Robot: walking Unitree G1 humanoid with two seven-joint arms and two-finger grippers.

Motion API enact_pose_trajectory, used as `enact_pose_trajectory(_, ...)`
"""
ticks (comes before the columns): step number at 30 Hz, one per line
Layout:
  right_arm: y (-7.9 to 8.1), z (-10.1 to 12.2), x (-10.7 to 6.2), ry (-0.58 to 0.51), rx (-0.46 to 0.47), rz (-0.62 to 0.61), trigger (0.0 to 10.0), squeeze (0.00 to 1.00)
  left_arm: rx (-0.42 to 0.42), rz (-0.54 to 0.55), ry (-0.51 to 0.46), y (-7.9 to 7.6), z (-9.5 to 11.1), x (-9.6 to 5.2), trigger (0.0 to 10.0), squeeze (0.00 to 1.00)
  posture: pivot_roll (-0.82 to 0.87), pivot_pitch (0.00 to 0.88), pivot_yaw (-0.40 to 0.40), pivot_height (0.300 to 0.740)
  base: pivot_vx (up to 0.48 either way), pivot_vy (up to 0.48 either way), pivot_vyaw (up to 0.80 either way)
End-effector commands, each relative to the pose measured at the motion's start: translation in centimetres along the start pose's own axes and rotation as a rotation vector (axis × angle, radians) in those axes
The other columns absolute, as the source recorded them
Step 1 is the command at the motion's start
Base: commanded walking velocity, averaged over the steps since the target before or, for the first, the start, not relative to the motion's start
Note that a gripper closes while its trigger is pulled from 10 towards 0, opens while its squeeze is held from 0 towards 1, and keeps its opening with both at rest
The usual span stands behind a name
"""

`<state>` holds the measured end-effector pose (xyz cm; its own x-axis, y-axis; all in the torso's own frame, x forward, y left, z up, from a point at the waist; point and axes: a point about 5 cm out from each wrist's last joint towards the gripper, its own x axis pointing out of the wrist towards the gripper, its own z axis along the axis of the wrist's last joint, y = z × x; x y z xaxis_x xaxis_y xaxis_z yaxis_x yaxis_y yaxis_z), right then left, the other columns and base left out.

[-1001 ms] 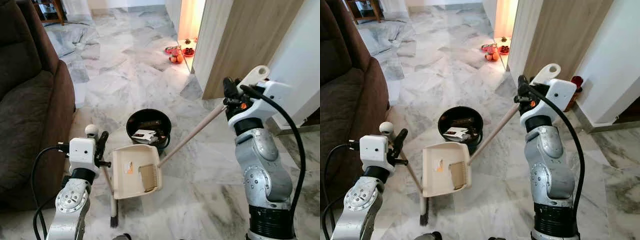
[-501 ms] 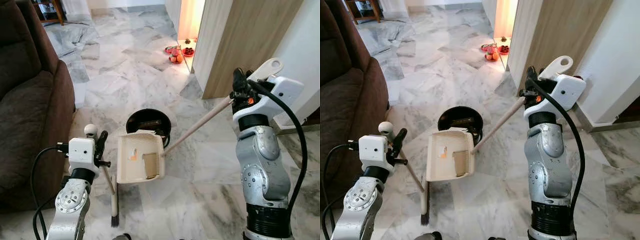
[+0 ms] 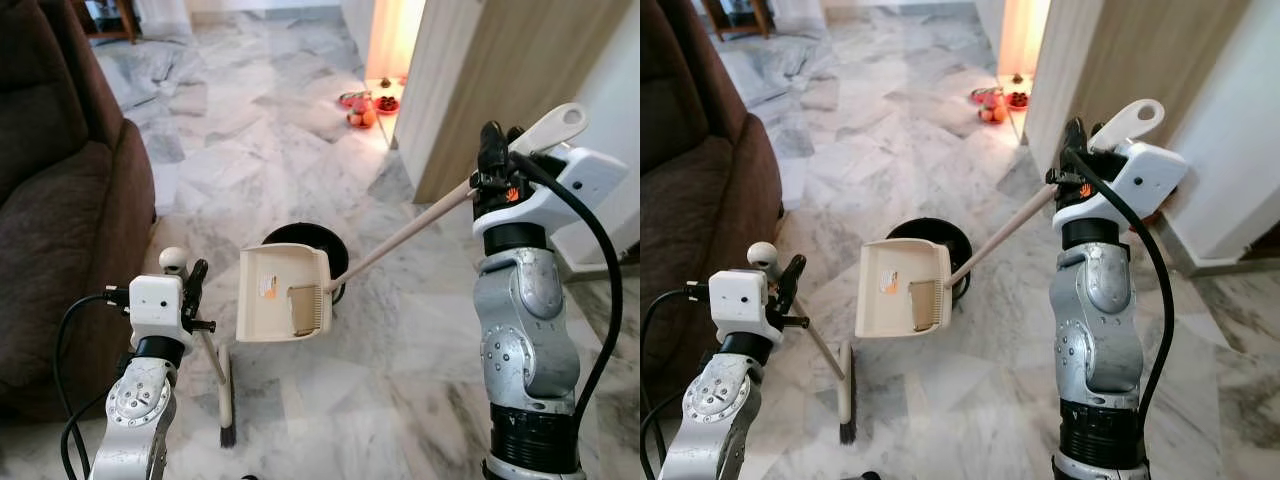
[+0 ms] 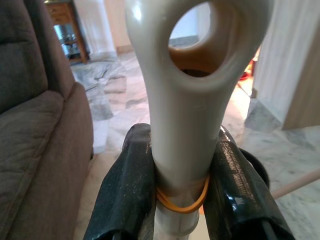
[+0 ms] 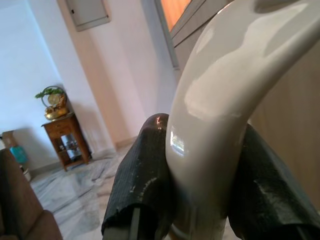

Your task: Sweep floor

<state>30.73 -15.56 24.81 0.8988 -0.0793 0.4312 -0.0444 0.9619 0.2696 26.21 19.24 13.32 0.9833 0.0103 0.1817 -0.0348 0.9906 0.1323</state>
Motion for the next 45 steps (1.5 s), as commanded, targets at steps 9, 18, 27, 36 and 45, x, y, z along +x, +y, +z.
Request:
enact_pose_trajectory(9,1.6,3.0,0.3,-0.161,0.062,0.06,10.0,0.0,0.029,0.02,-0.041,0.4,0.6,0.3,10.0,0.0,0.19,0.16,-0.014,0.74,0.361,0.0,0.0)
enact_pose_trajectory(18,1.7,3.1,0.3,-0.173,0.073,0.062,10.0,0.0,0.031,0.027,-0.051,0.5,0.7,0.3,10.0,0.0,0.19,0.152,-0.016,0.74,0.361,0.0,0.0)
enact_pose_trajectory(27,1.8,3.3,0.3,-0.186,0.079,0.062,10.0,0.0,0.029,0.023,-0.057,0.5,0.8,0.4,10.0,0.0,0.19,0.142,-0.014,0.74,0.345,0.0,0.0)
enact_pose_trajectory(36,2.0,3.4,0.3,-0.189,0.076,0.071,10.0,0.0,0.028,0.025,-0.061,0.4,0.9,0.4,10.0,0.0,0.19,0.146,-0.016,0.74,0.323,0.0,0.0)
enact_pose_trajectory(45,3.5,3.4,-0.1,-0.201,0.011,0.151,10.0,0.0,0.023,0.03,-0.07,0.4,0.9,0.3,10.0,0.0,0.19,0.147,-0.019,0.74,0.031,0.0,0.0)
